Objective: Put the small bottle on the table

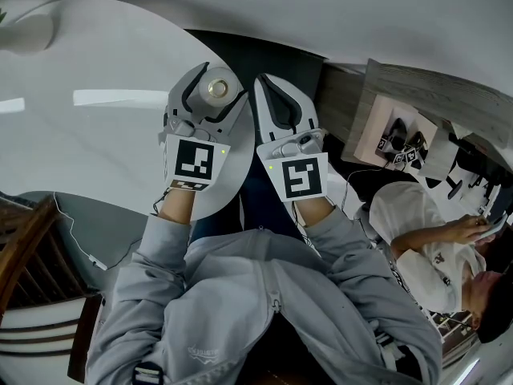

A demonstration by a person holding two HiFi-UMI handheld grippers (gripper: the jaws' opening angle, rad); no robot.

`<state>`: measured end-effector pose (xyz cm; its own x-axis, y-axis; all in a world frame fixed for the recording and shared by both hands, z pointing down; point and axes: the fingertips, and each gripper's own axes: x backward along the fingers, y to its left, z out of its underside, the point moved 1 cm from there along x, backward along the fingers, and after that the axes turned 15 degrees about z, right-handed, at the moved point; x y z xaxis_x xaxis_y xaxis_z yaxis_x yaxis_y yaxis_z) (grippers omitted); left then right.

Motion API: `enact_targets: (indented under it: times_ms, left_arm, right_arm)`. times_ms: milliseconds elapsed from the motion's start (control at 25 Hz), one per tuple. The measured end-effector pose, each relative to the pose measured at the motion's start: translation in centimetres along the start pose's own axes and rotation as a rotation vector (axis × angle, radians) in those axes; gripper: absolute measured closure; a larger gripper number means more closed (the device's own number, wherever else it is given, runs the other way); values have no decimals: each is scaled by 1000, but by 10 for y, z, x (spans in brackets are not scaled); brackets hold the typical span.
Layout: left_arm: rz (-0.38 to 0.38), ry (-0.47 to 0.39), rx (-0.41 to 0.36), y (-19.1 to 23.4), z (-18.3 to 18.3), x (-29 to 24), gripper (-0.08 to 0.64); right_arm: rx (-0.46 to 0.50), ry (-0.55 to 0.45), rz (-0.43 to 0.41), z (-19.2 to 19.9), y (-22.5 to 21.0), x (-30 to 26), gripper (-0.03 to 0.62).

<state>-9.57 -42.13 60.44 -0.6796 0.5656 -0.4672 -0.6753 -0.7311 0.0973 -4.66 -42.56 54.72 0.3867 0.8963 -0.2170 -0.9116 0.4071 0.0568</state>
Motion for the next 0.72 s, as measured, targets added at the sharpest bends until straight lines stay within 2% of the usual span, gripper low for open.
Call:
enact_targets:
  times_ms: [400,520,720]
  left_arm:
    - [-15,-17,-9,-1,2,-2,227]
    - [-25,7,-8,0,7,-4,227]
    - [-35,12,30,-4,14,3,181]
  right_arm:
    - [-7,-8,-18,-3,4,1,566]
    - [-7,-11,-20,-6,4,3,566]
    - [-1,-18,-25,-11,5,8,566]
